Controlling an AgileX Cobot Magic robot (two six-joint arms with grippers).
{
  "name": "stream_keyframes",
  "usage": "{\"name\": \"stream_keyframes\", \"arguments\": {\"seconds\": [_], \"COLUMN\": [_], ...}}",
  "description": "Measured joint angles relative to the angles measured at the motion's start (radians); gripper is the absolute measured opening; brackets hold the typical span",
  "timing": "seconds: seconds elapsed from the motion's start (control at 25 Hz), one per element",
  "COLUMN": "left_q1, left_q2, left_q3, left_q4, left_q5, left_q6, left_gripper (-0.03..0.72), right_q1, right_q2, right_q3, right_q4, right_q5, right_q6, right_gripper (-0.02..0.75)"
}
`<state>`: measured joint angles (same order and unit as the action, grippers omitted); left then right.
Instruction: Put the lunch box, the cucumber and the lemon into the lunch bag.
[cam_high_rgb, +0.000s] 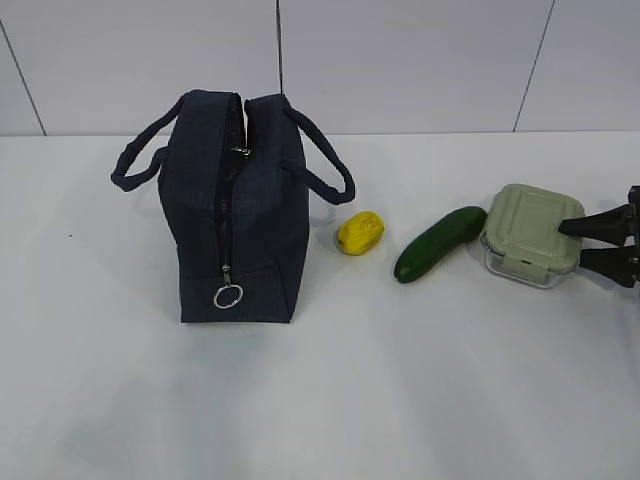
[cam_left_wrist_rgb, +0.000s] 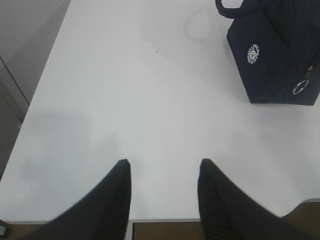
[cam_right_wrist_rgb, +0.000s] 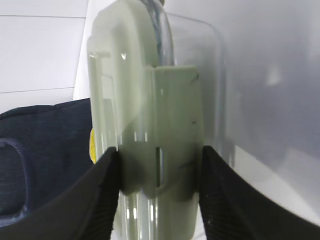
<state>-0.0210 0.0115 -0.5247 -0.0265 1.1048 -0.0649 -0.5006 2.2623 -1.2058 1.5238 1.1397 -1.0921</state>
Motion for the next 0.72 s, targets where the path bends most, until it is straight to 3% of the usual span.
{"name": "stream_keyframes", "arguments": {"seconds": [0.72], "left_q1": [0.0], "left_q2": [0.0], "left_q3": [0.0], "left_q4": [0.0], "left_q5": [0.0], "left_q6": [0.0], "left_gripper": [0.317], "right_q1": [0.0], "right_q2": [-0.017], "right_q3": [0.0], "right_q4": [-0.009], "right_q5": [-0.017], "right_q6": [0.058], "right_gripper": [0.348]}}
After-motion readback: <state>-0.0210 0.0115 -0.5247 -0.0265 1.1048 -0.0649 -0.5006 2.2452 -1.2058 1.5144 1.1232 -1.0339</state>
